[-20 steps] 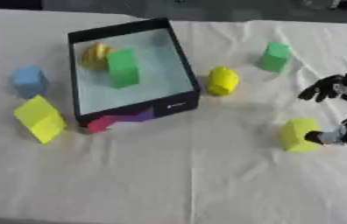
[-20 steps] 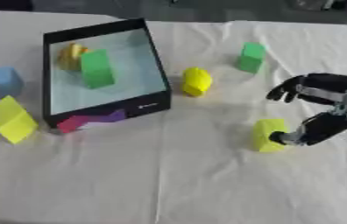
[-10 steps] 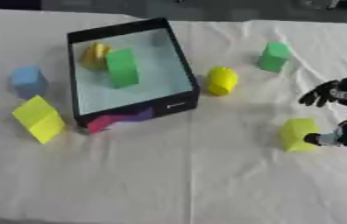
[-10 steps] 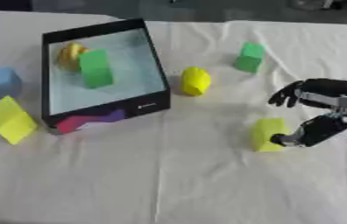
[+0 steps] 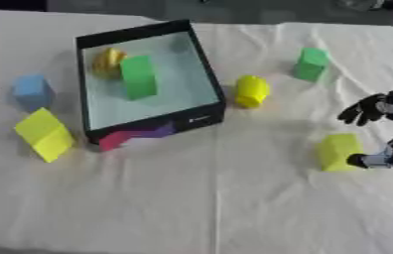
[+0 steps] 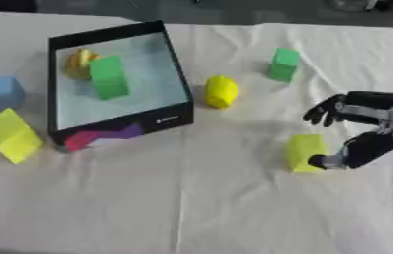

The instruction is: Pick up objects on the table and place them in the box.

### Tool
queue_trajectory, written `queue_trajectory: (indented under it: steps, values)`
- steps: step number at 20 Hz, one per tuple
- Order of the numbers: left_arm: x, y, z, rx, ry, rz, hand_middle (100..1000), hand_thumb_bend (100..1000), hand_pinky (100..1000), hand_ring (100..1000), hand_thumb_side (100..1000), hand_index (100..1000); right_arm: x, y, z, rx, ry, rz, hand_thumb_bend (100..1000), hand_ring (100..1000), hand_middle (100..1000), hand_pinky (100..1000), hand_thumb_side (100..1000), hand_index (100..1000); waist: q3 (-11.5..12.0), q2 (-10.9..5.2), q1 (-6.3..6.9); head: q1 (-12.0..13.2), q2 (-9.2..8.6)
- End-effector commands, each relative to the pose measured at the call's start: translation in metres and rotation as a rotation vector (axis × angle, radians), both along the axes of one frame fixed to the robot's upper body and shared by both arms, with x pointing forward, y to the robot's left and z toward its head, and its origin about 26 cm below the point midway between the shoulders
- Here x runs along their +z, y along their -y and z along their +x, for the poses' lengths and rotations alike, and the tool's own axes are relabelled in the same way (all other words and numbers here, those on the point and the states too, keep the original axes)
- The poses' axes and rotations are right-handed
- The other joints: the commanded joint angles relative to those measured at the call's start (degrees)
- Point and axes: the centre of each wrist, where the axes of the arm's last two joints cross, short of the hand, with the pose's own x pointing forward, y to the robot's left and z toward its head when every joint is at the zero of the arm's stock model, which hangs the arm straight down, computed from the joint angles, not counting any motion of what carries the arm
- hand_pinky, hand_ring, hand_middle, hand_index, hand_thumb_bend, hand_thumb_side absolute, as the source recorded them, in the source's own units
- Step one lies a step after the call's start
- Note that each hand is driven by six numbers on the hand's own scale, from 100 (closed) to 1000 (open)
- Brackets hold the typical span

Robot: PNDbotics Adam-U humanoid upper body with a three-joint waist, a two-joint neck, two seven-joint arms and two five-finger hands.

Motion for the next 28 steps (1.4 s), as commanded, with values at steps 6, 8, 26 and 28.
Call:
queue_trajectory:
  steps: [6, 8, 26, 28]
  values:
    - [0.011, 0.0, 0.0, -0.016, 0.031, 0.02, 758, 113, 728, 772, 818, 808, 0.002, 0.001, 0.008, 0.026, 0.03, -0.101, 449, 806, 793, 837, 460, 887, 0.2, -0.6, -0.06, -0.3, -0.19]
    - [0.011, 0.001, 0.0, -0.018, 0.03, 0.022, 756, 112, 728, 771, 818, 807, -0.001, 0.001, 0.01, 0.024, 0.038, -0.104, 449, 805, 792, 836, 471, 885, 0.2, -0.58, -0.02, -0.3, -0.2]
    - [0.015, 0.0, 0.0, -0.01, 0.046, 0.011, 756, 113, 730, 772, 815, 808, -0.023, 0.014, 0.026, -0.003, 0.017, -0.21, 444, 804, 793, 831, 541, 889, 0.4, -0.35, 0.14, 0.5, -0.51]
    - [0.014, 0.001, 0.0, -0.012, 0.045, 0.013, 756, 112, 730, 773, 815, 808, -0.024, 0.016, 0.027, -0.01, 0.012, -0.214, 444, 803, 792, 830, 545, 887, 0.4, -0.3, 0.18, 0.5, -0.6]
